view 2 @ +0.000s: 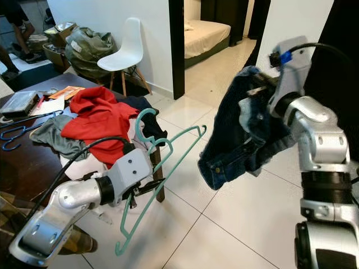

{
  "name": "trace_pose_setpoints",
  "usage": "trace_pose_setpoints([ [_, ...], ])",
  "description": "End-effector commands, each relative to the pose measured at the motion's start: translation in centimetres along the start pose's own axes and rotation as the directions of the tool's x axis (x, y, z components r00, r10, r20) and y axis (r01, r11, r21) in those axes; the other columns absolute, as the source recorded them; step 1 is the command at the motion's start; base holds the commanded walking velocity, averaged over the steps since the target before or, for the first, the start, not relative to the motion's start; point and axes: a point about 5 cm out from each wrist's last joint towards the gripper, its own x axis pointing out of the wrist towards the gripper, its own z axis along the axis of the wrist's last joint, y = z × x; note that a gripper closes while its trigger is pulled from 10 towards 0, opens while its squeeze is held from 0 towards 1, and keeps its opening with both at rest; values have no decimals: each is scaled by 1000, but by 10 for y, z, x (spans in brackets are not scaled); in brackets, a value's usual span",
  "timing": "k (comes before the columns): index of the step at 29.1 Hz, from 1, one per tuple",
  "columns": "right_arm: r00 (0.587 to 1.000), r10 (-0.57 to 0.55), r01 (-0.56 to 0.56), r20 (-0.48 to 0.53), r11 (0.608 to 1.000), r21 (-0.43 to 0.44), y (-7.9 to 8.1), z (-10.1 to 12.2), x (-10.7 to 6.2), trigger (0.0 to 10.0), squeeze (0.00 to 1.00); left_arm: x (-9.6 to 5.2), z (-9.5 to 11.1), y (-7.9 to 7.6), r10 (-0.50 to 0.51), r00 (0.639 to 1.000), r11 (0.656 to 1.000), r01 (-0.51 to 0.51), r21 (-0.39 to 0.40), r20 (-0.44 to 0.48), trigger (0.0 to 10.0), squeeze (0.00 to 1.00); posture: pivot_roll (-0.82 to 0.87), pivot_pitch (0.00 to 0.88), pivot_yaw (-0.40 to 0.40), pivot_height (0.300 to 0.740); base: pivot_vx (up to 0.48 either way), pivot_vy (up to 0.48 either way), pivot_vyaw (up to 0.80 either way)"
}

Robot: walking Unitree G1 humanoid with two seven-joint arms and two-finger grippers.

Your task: Hang hanger

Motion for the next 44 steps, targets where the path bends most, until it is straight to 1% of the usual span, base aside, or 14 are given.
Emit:
trace_pose_setpoints([
  [1,998,62,-61,32,998,-13,12,8,2,10000,0,1,7,-2,-19,999,1000,19,0,43,10000,0,-69,0,0,740,0,0,0],
  [8,989,151,-151,11,989,-13,29,2,7,10000,0,1,10,-5,-32,997,999,33,-9,63,10000,0,-67,0,-6,740,0,0,0],
  [17,992,123,-123,-31,992,-5,27,-7,9,10000,0,0,11,-4,-26,997,1000,27,-12,71,10000,0,-63,0,-10,740,0,0,0],
  [18,998,25,-25,-56,1000,4,14,-13,12,10000,0,-1,11,-2,-17,997,1000,18,-12,71,10000,0,-55,0,-14,740,0,0,0],
  [20,995,-71,72,-69,997,13,0,-17,13,10000,0,-2,11,-1,-14,997,1000,15,-13,71,10000,0,-54,0,-15,740,0,0,0],
  [21,995,-71,72,-69,997,13,0,-17,13,10000,0,-2,11,-1,-14,997,1000,15,-13,71,10000,0,-54,0,-15,740,0,0,0],
  [23,986,-151,153,-75,988,19,-15,-17,13,10000,0,-4,11,-2,-15,997,1000,16,-14,70,10000,0,-50,0,-19,740,0,0,0],
  [26,980,-183,185,-73,983,19,-21,-15,12,10000,0,-4,11,-3,-18,997,1000,19,-15,70,10000,0,-48,0,-20,740,0,0,0],
  [27,981,-183,184,-57,983,10,-26,-9,12,10000,0,-4,11,-6,-32,997,999,34,-21,75,10000,0,-50,0,-21,740,0,0,0],
  [33,984,-173,173,-50,985,5,-25,-7,12,10000,0,-4,12,-7,-36,996,999,38,-22,77,10000,0,-51,0,-20,740,0,0,0],
  [34,990,-134,134,-37,991,5,-20,-4,13,10000,0,-3,12,-8,-40,996,999,42,-23,79,10000,0,-55,0,-18,740,0,0,0],
  [37,995,-100,101,-30,995,4,-14,-2,14,10000,0,-3,12,-8,-44,996,999,46,-24,79,10000,0,-57,0,-16,740,0,0,0],
  [39,999,-46,46,-21,999,10,-3,-1,16,10000,0,-2,11,-8,-51,996,998,53,-25,78,10000,0,-60,0,-11,740,0,0,0],
  [44,999,-42,42,-27,999,10,0,-3,17,10000,0,-1,13,-9,-56,995,998,58,-26,85,10000,0,-60,0,-12,740,0,0,0],
])
